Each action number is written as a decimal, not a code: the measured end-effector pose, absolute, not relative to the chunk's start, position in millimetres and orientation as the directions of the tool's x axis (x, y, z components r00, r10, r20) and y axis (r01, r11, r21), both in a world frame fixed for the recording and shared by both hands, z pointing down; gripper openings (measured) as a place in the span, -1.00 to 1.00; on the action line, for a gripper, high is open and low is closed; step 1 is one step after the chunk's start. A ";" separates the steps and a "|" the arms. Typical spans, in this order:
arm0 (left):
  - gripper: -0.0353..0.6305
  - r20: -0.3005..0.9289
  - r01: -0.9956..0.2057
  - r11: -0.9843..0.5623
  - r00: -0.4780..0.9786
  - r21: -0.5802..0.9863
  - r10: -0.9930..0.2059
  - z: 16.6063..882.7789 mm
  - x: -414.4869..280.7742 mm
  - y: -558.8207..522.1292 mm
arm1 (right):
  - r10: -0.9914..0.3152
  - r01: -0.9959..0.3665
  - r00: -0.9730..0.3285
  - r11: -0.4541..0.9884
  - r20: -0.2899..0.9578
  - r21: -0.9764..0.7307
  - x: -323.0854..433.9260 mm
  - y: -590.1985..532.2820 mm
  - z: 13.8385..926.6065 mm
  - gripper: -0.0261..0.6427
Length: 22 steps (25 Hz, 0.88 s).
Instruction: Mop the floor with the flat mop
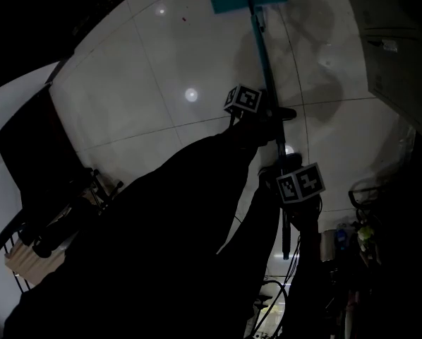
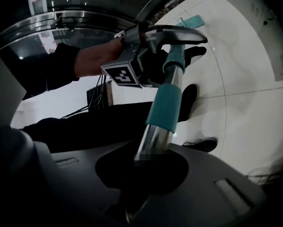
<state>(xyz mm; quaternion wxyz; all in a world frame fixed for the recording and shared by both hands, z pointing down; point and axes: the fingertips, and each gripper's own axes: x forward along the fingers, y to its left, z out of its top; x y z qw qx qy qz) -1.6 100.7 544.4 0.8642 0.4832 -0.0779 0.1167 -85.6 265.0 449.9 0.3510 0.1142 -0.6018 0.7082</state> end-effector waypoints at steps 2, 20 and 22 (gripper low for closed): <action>-0.66 0.236 -0.276 0.509 0.961 0.815 0.143 536.9 3.9 129.3 | 0.374 -0.651 -0.704 0.000 0.604 -0.759 -77.2 294.0 445.0 -0.78; -0.68 0.173 -0.289 0.536 0.951 0.793 0.256 501.8 53.5 356.1 | 0.374 -0.667 -0.688 0.011 0.622 -0.745 -33.8 504.0 404.7 -0.78; -0.68 0.176 -0.299 0.536 0.947 0.790 0.269 501.2 57.6 375.0 | 0.366 -0.663 -0.697 0.001 0.617 -0.749 -31.4 520.8 403.3 -0.78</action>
